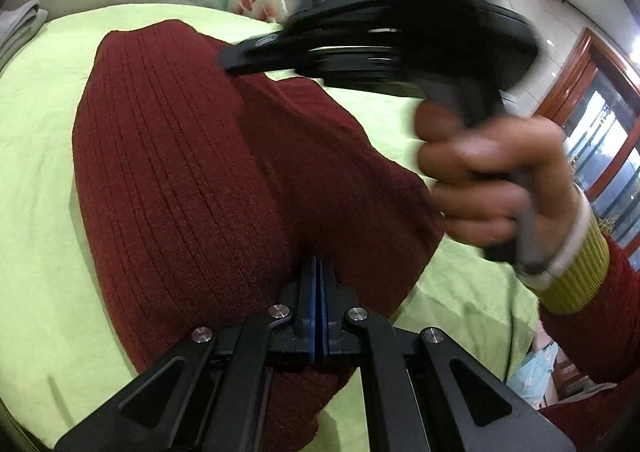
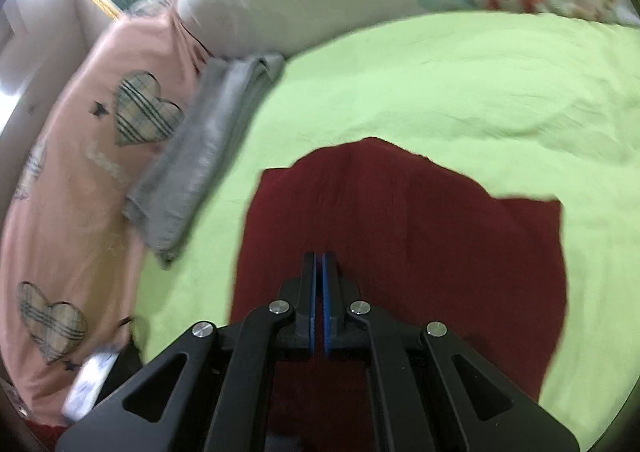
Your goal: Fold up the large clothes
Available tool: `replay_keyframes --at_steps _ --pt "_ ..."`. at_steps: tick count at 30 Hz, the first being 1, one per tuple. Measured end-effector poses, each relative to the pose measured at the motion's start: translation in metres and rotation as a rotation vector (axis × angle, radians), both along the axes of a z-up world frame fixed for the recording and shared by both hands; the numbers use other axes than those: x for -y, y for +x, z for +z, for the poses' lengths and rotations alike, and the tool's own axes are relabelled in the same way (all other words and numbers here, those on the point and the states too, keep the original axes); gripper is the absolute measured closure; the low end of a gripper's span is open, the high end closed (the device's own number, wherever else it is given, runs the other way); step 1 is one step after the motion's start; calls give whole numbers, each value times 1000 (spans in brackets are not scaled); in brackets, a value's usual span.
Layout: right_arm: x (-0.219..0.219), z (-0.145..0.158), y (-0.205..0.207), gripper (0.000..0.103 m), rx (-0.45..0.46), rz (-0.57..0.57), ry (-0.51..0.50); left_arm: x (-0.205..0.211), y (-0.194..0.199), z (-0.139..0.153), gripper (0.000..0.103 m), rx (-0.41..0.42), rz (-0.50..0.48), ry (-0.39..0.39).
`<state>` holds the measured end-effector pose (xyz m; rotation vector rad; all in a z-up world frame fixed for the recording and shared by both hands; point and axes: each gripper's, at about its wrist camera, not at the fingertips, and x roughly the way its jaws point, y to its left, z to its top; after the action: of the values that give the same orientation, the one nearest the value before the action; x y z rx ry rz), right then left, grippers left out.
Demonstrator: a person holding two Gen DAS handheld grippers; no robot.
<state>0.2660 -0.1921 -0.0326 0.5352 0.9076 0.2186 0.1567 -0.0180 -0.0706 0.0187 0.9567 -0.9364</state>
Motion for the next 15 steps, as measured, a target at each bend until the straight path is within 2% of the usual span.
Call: replay_keyframes --at_steps 2,3,5,8,11,13,15 --pt "7 -27 22 103 -92 -31 -4 2 -2 0 102 11 22 9" --pt "14 -41 29 103 -109 -44 21 2 -2 0 102 15 35 15" --pt "25 -52 31 103 -83 -80 86 5 -2 0 102 20 64 25" --pt "25 -45 25 103 -73 -109 85 12 -10 1 103 47 99 64" --pt "25 -30 2 102 -39 -113 92 12 -20 9 102 75 95 94" --pt "29 -19 -15 100 -14 -115 96 3 -26 19 101 64 83 58" --pt "38 -7 -42 100 15 -123 89 -10 -33 29 93 65 76 22"
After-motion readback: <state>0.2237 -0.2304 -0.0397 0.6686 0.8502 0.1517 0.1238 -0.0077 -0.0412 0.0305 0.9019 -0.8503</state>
